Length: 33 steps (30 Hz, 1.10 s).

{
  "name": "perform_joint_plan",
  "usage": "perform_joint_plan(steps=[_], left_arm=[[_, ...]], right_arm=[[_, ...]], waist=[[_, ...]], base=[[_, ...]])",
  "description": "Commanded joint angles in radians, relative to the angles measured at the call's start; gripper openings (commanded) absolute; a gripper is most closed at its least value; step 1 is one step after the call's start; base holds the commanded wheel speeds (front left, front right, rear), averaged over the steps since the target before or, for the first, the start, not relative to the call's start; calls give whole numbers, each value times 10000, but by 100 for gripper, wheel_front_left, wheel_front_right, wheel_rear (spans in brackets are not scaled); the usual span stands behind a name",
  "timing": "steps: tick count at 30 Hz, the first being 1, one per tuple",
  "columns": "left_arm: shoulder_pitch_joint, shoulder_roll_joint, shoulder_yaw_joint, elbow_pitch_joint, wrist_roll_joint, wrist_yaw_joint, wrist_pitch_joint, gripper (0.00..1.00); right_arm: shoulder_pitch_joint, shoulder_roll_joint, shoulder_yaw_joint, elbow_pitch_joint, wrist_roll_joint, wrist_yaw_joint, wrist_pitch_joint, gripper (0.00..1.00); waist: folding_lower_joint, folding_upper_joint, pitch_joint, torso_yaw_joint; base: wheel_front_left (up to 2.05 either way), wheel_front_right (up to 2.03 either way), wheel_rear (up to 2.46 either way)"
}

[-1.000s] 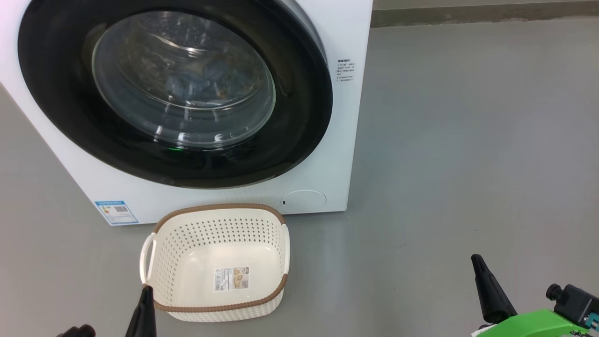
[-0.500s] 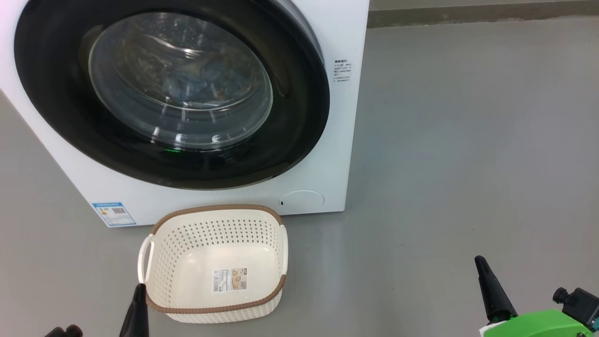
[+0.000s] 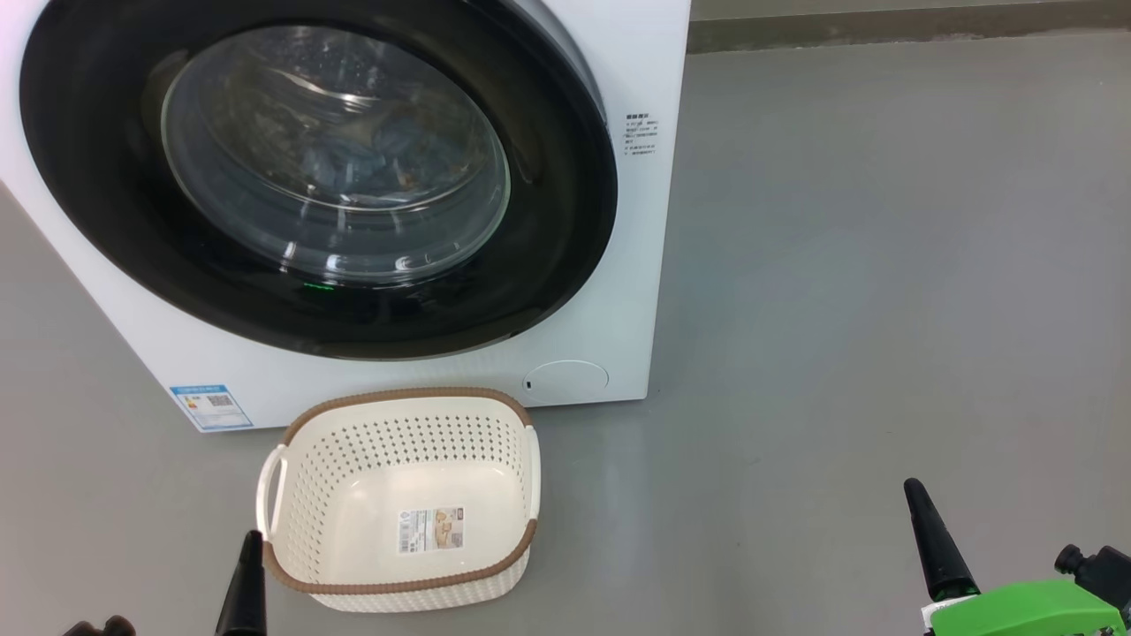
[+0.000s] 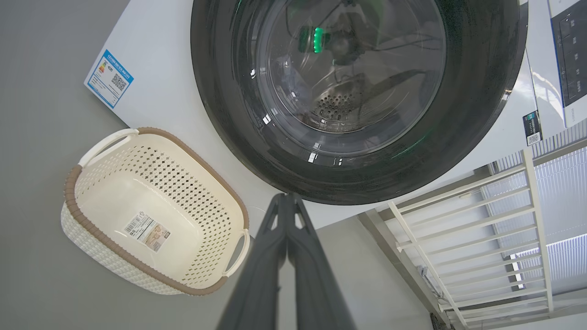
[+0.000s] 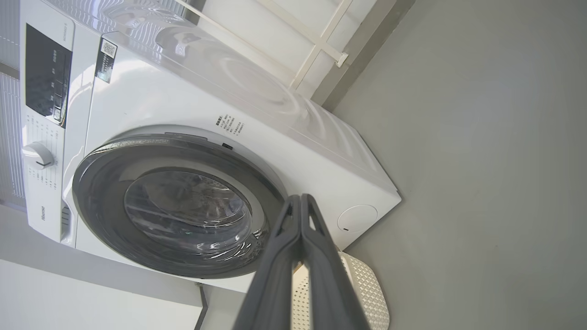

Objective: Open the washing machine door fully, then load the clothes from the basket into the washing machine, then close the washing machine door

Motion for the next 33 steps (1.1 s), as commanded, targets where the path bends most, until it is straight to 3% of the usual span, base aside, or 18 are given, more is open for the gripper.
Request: perform_joint_plan(steps=[1,33], left_arm=[[-499,127,311,-155,-408,-166,81,0],[-956,93,1025,160,-3789,-481,941,0]], right_arm=[[-543,-118,109,-179,443,11,92,0],[-974,-130,-73,333,3921,14,687,0]], waist=[[-1,0,-2,-11],[-1,0,-21,-167]], base=[[0,0,0],[0,0,0]])
